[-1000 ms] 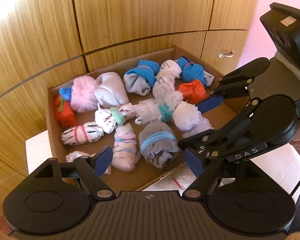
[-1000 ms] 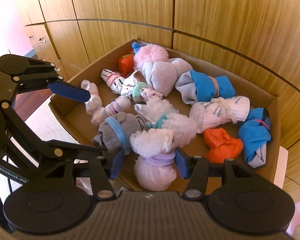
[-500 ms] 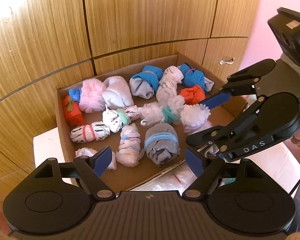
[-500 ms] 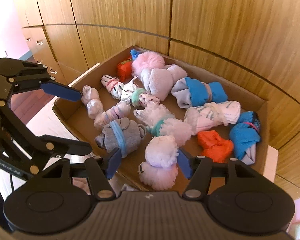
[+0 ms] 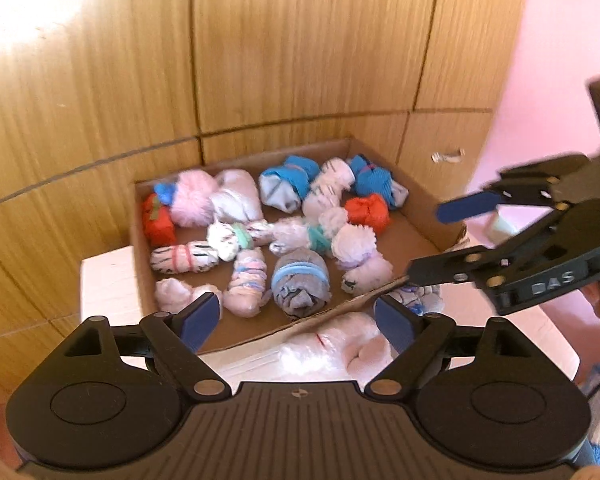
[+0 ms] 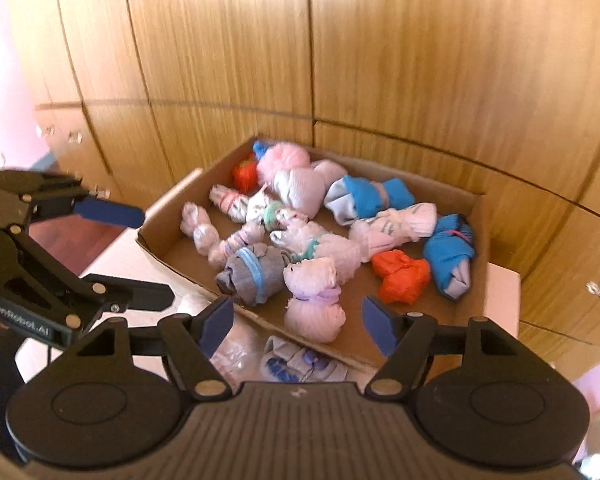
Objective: Organize objects
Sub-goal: 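Withdraw both tools from the box back toward the remaining socks, then grasp the grey blue-printed sock with right tool while left tool grasps red-tied plastic-wrapped bundle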
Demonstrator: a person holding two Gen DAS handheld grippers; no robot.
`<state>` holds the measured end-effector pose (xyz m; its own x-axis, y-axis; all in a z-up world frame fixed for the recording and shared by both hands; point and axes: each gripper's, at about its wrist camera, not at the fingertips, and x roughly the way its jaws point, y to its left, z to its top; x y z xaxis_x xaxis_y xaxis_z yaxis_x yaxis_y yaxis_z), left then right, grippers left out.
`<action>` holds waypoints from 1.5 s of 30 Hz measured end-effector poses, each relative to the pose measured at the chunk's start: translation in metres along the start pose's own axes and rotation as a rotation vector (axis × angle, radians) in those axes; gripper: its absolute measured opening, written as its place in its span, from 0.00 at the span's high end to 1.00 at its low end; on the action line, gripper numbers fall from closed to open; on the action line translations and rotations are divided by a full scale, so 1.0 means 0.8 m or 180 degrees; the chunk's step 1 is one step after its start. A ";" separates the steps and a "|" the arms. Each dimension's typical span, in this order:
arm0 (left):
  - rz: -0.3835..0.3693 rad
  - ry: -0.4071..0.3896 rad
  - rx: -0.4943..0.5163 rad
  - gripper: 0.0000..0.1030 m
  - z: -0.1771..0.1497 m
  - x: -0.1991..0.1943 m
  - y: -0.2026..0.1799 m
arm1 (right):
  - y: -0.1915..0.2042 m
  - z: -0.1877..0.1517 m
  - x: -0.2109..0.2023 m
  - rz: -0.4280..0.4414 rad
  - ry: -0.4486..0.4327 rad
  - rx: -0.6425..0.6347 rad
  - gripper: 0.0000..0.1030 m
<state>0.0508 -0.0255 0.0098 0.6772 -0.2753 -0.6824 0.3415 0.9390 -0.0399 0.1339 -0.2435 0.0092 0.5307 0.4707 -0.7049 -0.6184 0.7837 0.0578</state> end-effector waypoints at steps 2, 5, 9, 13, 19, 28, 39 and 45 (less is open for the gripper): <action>0.0016 -0.0167 -0.0012 0.09 -0.014 -0.014 -0.005 | 0.003 -0.014 -0.018 -0.0080 -0.0153 0.0113 0.30; 0.0105 -0.0397 0.0085 0.04 -0.039 -0.030 -0.022 | 0.010 -0.042 -0.039 -0.0223 -0.0382 0.0253 0.21; 0.0183 -0.0528 0.0244 0.01 -0.069 -0.032 -0.045 | 0.018 -0.080 -0.046 -0.0365 -0.0568 0.0393 0.19; 0.0152 -0.0431 0.0250 0.01 -0.082 -0.012 -0.057 | 0.013 -0.099 -0.025 -0.0438 -0.0534 0.0572 0.17; 0.0138 -0.0321 0.0130 0.01 -0.082 0.010 -0.059 | 0.008 -0.106 0.006 -0.0482 -0.0450 0.0695 0.17; 0.0110 -0.0249 -0.0068 0.01 -0.083 0.013 -0.036 | 0.009 -0.091 0.045 -0.0494 -0.0371 0.0593 0.23; 0.0028 -0.0202 -0.0311 0.01 -0.078 0.017 -0.020 | 0.014 -0.097 0.047 -0.0494 -0.0379 0.0566 0.40; -0.0067 -0.0150 -0.0547 0.01 -0.069 0.026 -0.021 | 0.016 -0.116 0.015 -0.0529 -0.0458 0.0528 0.40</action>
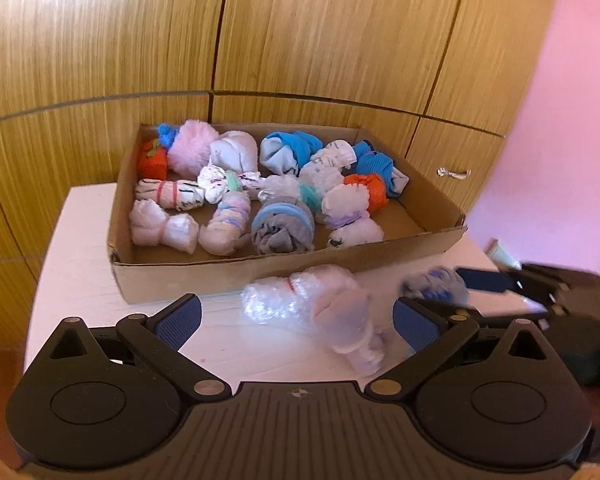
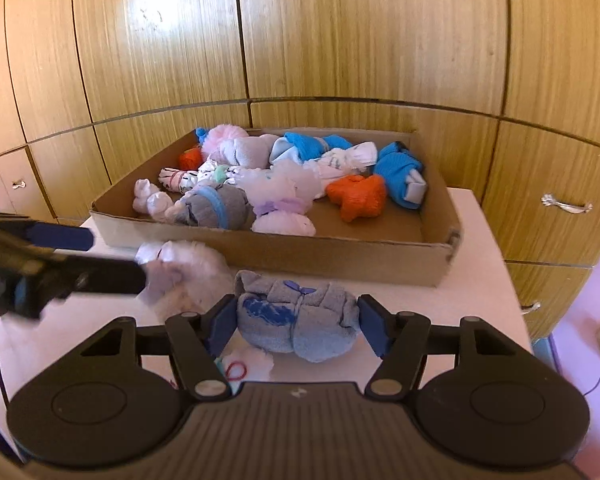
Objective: Organize objects
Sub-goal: 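Grasp the grey blue-printed sock with right tool while left tool grasps red-tied plastic-wrapped bundle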
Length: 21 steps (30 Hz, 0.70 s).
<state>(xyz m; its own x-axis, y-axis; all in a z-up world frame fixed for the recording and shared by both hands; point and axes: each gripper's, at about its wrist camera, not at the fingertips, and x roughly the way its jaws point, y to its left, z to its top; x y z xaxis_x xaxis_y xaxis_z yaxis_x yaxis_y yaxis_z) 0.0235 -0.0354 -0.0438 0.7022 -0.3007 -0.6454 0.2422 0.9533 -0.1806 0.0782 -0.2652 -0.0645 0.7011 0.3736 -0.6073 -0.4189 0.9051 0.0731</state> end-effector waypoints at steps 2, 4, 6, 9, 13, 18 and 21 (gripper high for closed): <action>0.0016 0.0026 -0.0039 0.01 0.003 0.009 -0.003 | -0.003 -0.004 -0.008 -0.0027 0.0002 -0.0017 0.40; 0.0075 0.0051 -0.0065 0.01 0.003 0.018 -0.006 | -0.006 -0.008 -0.012 -0.0051 0.0011 -0.0025 0.40; 0.0107 0.0114 -0.0092 0.02 0.001 0.027 -0.006 | -0.007 -0.011 -0.014 -0.0048 0.0012 -0.0021 0.40; 0.0223 0.0258 -0.0114 0.03 -0.006 0.034 -0.001 | -0.010 -0.013 -0.018 -0.0042 -0.0003 0.0010 0.39; 0.0398 0.0324 -0.0015 0.02 -0.015 0.020 0.004 | -0.010 -0.013 -0.020 -0.0017 -0.0019 0.0024 0.39; 0.0459 0.0423 0.0057 0.02 -0.033 -0.009 0.006 | -0.008 -0.014 -0.026 0.0009 -0.0039 -0.0004 0.38; 0.0374 0.0421 0.0027 0.02 -0.040 -0.021 0.004 | -0.009 -0.015 -0.027 0.0004 -0.0031 -0.0006 0.38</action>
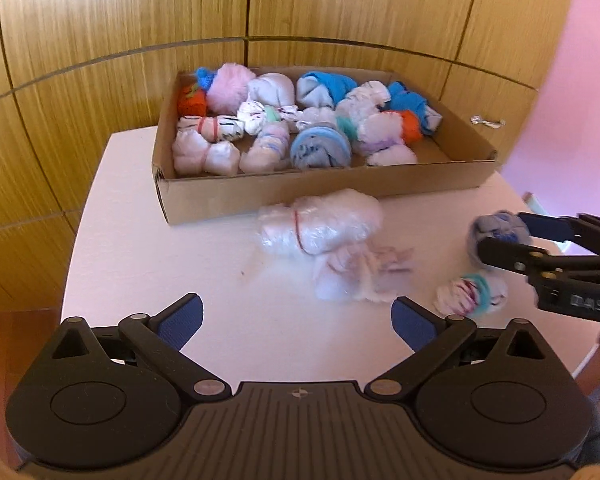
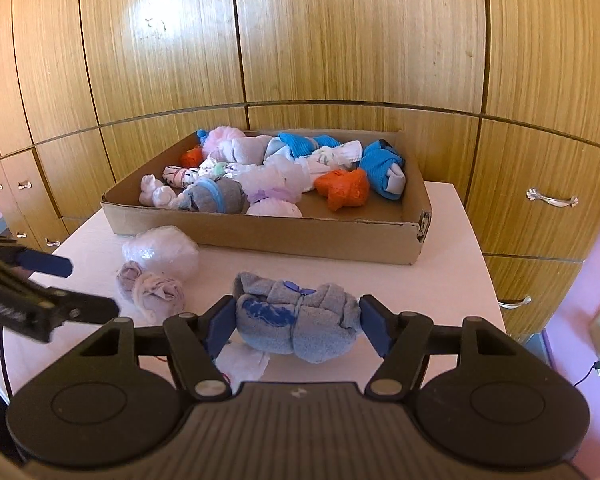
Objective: Organize objects
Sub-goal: 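Grasp the grey blue-printed sock with right tool while left tool grasps red-tied plastic-wrapped bundle, then carry both bundles into the box, lower them and open both tools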
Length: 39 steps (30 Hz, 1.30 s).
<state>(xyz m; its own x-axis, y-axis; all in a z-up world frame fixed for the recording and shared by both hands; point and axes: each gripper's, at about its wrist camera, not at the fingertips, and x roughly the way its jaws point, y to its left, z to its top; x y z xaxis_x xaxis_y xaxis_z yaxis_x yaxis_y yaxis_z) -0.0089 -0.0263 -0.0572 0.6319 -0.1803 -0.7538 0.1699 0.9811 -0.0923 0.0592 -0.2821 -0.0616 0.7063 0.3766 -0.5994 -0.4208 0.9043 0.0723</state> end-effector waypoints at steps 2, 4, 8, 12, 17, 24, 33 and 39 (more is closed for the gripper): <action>-0.0101 -0.0029 -0.0033 0.02 0.003 -0.003 -0.001 | -0.002 0.000 0.000 -0.0008 0.0001 0.0019 0.38; -0.0114 -0.0080 -0.0117 0.01 0.014 0.001 -0.001 | -0.001 0.001 -0.001 -0.0018 0.0001 0.0016 0.38; -0.0145 -0.0028 -0.0455 0.01 0.037 0.028 0.008 | -0.002 0.002 -0.002 -0.0020 -0.0022 0.0025 0.38; -0.0100 0.0019 -0.0545 0.02 0.049 0.052 0.008 | -0.002 0.002 0.001 -0.0011 0.0002 0.0023 0.38; -0.0105 0.0064 -0.0537 0.15 0.052 0.068 0.008 | 0.001 0.001 0.007 0.0000 0.0037 -0.0005 0.38; -0.0049 0.0017 -0.0372 0.23 0.052 0.064 0.002 | -0.002 -0.002 0.010 0.0002 0.0039 0.0031 0.39; 0.0215 -0.0198 -0.0100 0.23 0.064 0.039 -0.012 | -0.004 0.005 0.006 0.0000 0.0005 0.0022 0.39; 0.0267 -0.0332 0.0133 0.23 0.069 0.021 -0.030 | -0.003 0.011 -0.007 -0.0003 -0.0047 -0.0025 0.39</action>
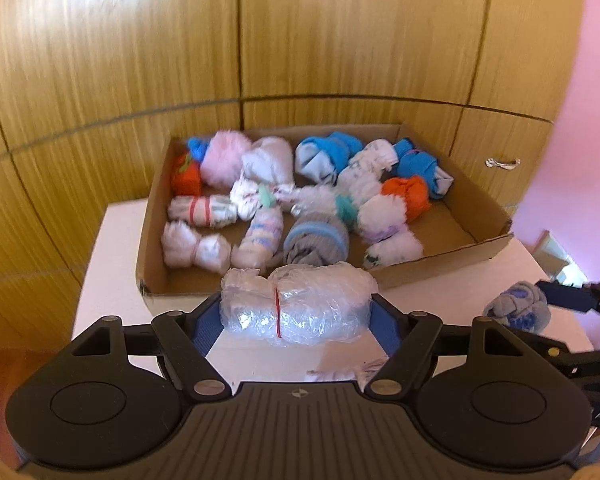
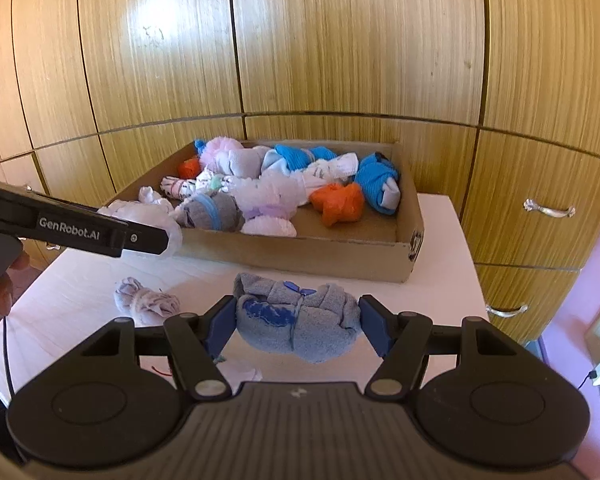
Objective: Organize objects
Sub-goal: 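Carry both bundles into the box, lower them and open both tools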
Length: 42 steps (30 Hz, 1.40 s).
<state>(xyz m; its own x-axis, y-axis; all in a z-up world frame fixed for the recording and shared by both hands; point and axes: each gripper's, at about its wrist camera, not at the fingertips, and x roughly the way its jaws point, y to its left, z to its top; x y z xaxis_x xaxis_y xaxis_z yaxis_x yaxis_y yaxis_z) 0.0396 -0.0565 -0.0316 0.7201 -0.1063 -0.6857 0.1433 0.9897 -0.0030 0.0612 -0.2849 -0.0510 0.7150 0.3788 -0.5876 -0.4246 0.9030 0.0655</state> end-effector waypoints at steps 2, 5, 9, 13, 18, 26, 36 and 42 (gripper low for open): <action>0.0021 -0.0042 0.0083 0.23 0.002 -0.005 -0.006 | -0.001 0.003 -0.004 -0.0006 -0.0024 -0.0011 0.39; 0.0038 -0.0097 0.0170 0.23 0.006 -0.009 -0.014 | -0.005 0.007 -0.007 -0.0020 -0.0048 -0.0021 0.39; 0.0070 -0.0136 0.0244 0.23 0.010 -0.012 -0.018 | -0.008 0.011 -0.011 -0.0028 -0.0069 -0.0011 0.39; 0.0073 -0.0133 0.0282 0.23 0.011 -0.012 -0.020 | -0.009 0.014 -0.015 -0.0041 -0.0086 -0.0035 0.39; 0.0041 -0.0135 0.0396 0.23 0.017 -0.011 -0.024 | -0.011 0.025 -0.018 -0.0028 -0.0118 -0.0094 0.39; -0.0242 -0.0240 0.0708 0.23 0.060 -0.010 -0.046 | -0.042 0.071 -0.032 0.0002 -0.0228 -0.0194 0.39; -0.0712 0.0002 0.0948 0.23 0.088 0.076 -0.105 | -0.059 0.108 0.000 0.0000 -0.0159 -0.0520 0.39; -0.0681 0.0188 0.1128 0.23 0.087 0.121 -0.105 | -0.058 0.114 0.050 0.0092 0.0068 -0.0687 0.39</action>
<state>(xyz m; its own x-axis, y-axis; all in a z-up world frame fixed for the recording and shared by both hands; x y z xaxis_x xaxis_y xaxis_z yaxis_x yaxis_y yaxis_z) 0.1448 -0.1567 -0.0469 0.6100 -0.2899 -0.7375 0.5175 0.8505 0.0937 0.1603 -0.2927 -0.0038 0.6899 0.3973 -0.6052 -0.5555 0.8266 -0.0905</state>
